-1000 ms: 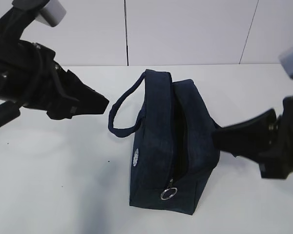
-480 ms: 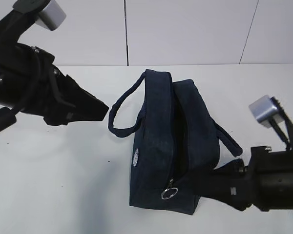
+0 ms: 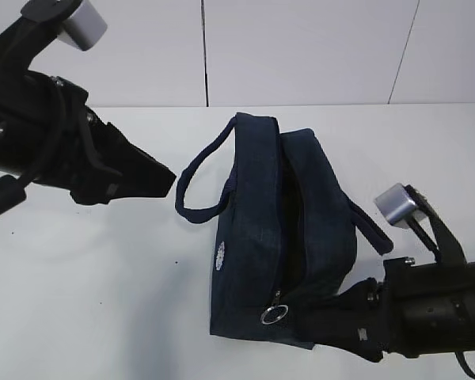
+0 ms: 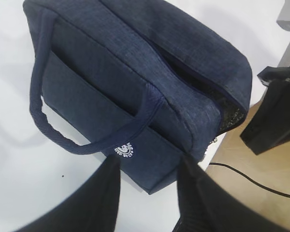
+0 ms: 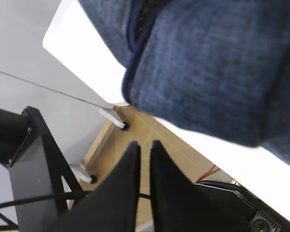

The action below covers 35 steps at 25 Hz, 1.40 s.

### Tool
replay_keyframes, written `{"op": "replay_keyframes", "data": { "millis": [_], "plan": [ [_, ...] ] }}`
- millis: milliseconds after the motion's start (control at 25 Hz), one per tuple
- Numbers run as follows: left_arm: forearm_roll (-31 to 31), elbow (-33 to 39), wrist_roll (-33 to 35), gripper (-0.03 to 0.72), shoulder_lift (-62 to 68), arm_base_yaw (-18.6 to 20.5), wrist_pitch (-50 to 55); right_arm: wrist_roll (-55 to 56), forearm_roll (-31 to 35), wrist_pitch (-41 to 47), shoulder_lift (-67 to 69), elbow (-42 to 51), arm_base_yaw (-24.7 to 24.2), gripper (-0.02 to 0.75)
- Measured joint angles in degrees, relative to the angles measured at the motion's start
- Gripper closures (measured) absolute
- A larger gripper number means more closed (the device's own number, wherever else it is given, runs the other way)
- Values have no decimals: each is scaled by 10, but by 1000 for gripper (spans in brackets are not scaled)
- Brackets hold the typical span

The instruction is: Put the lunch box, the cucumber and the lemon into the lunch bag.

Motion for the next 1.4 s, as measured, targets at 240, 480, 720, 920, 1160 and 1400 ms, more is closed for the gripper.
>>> {"op": "replay_keyframes", "data": {
  "millis": [240,480,720,920,1160,1400],
  "plan": [
    [1,0,0,421,0,0,-10,-35,0,31,35,0,0,286],
    [1,0,0,421,0,0,-18,-38,48,27,81,-2,0,226],
    [1,0,0,432,0,0,-24,-36,55,20,115,-27,0,241],
    [1,0,0,436,0,0,-24,-22,56,6,133,-45,0,243],
    [1,0,0,440,0,0,-33,-2,55,-33,137,-68,0,243],
    [1,0,0,440,0,0,-38,12,55,-82,137,-95,0,244]
  ]
}}
